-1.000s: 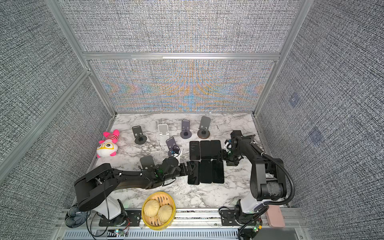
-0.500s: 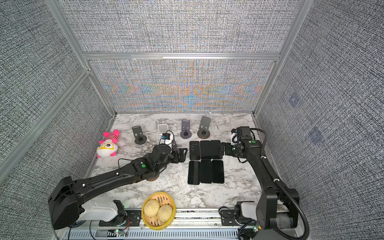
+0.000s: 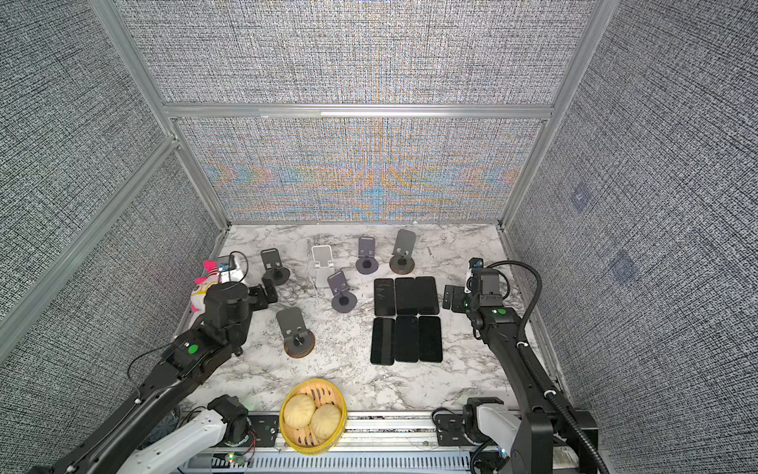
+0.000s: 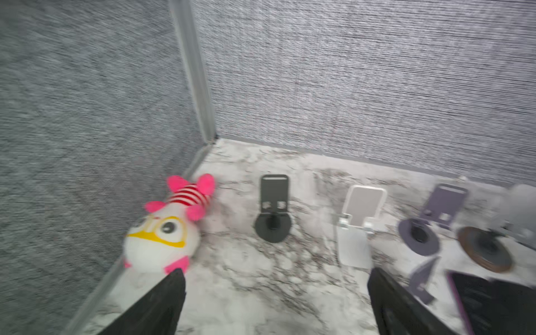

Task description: Remove the phone from the phone stand

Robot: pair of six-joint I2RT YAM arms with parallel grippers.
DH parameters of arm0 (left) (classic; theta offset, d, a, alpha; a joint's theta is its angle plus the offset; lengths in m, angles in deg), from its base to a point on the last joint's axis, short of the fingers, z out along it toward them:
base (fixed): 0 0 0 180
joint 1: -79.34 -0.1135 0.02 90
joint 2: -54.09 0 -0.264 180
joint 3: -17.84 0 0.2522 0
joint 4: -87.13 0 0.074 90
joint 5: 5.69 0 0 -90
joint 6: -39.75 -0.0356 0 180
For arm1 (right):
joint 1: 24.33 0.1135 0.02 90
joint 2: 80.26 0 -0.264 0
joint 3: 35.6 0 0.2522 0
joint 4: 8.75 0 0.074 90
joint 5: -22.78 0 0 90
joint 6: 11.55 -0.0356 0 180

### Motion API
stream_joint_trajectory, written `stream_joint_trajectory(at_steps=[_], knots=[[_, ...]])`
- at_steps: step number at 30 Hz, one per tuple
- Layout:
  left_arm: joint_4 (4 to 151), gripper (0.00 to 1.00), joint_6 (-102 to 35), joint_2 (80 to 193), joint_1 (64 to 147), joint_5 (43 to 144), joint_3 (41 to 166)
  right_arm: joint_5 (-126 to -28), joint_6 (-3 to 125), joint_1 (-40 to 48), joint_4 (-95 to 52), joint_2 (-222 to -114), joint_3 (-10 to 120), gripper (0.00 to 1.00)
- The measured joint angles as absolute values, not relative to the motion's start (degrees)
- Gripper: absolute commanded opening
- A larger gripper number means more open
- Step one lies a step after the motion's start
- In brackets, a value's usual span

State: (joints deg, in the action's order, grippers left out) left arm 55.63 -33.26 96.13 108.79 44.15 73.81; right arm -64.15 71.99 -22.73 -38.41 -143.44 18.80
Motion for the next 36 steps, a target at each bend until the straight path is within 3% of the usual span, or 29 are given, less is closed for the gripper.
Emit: stream_joint_trajectory(at_steps=[3,7,17,28,36], knots=[[59.28,0.99,-37.3,93.47,104.42,38.88,68.13,-62.0,71.64,-22.59,-33.14,-145.91,15.61,0.99],[66.21,0.99,-41.37,98.82,99.33,37.24,63.43,-59.71,71.64,-22.42,-25.89,-149.51,12.33,0.99],[84.83,0.99,-44.71,109.66,86.58,41.39,54.36,-56.58,72.34,-21.9,-9.74,-152.88,5.43,0.99],[106.39,0.99,-46.83,122.8,80.77,50.66,48.79,-54.44,74.68,-20.17,3.62,-157.05,3.53,0.99],[115.37,0.99,-48.52,132.31,78.76,54.29,52.09,-52.41,77.12,-19.34,14.74,-164.14,2.24,0.99]])
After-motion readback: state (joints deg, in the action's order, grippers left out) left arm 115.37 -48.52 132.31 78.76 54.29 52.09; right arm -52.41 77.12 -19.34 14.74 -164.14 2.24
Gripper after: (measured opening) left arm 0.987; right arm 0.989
